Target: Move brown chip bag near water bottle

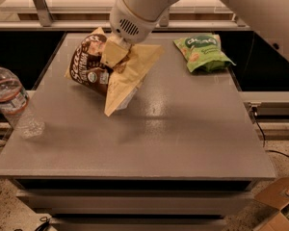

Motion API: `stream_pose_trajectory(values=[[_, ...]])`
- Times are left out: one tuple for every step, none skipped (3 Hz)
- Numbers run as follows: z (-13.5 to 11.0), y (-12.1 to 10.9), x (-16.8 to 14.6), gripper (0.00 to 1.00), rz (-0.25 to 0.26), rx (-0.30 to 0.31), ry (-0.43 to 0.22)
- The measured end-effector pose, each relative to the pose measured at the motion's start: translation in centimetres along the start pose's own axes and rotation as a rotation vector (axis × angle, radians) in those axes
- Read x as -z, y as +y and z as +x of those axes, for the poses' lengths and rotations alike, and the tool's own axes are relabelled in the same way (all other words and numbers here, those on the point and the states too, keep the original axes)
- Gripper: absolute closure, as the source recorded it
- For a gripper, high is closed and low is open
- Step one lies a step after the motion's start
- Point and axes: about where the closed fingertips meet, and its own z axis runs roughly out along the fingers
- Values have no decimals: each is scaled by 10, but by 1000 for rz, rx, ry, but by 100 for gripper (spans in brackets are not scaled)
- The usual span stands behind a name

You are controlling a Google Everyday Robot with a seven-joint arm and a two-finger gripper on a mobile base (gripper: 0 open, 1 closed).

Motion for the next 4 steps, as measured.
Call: stream_pose_trajectory(values=[[-8, 5, -4, 100, -2, 4, -25], [-16, 12, -7, 100, -11, 13, -48], [-23, 21, -17, 100, -39, 26, -65], [-30, 31, -29, 100, -74, 42, -73]])
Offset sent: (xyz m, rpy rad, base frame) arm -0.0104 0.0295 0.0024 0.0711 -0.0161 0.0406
